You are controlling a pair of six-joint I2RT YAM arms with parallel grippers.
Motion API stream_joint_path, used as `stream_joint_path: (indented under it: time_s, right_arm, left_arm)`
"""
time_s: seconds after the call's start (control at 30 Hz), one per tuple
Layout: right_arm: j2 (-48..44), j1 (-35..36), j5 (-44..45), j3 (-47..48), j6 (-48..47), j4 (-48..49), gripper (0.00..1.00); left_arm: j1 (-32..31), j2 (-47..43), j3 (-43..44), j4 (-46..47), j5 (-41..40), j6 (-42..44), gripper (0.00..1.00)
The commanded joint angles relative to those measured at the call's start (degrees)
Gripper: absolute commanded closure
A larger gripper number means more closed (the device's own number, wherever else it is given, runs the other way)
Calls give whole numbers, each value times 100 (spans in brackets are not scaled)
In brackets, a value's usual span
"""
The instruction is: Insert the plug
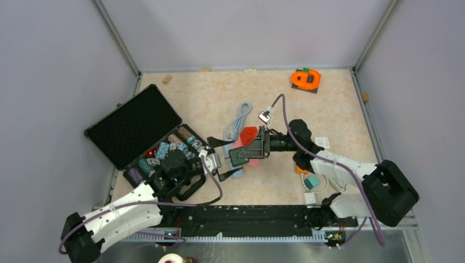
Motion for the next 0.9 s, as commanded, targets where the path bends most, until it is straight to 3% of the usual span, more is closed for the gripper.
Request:
stream_joint_path:
  time_s: [0.0,0.13,0.43,0.57,0.87]
  right_arm:
    - [-411,27,405,731,-1493,-2376,100]
    - [-607,-6,1254,1117,-2401,-3888,100]
    - [-733,-185,3011,1905,-3658,-6193,100]
    - [-717,-333,3252,2141,-4046,-6707,100]
    - [-747,-682,3152,2186,-4436,-7023,100]
  left_arm:
    - [0,0,138,199,-464,-139,2]
    - [0,20,117,-51,-729,-797,1]
    - [-1,-7,-370,-392,-2431,-3404,1]
    - [-3,80,-367,-957,-3040,-4242,1]
    - [7,910,274,-2618,-3489,-5518,1]
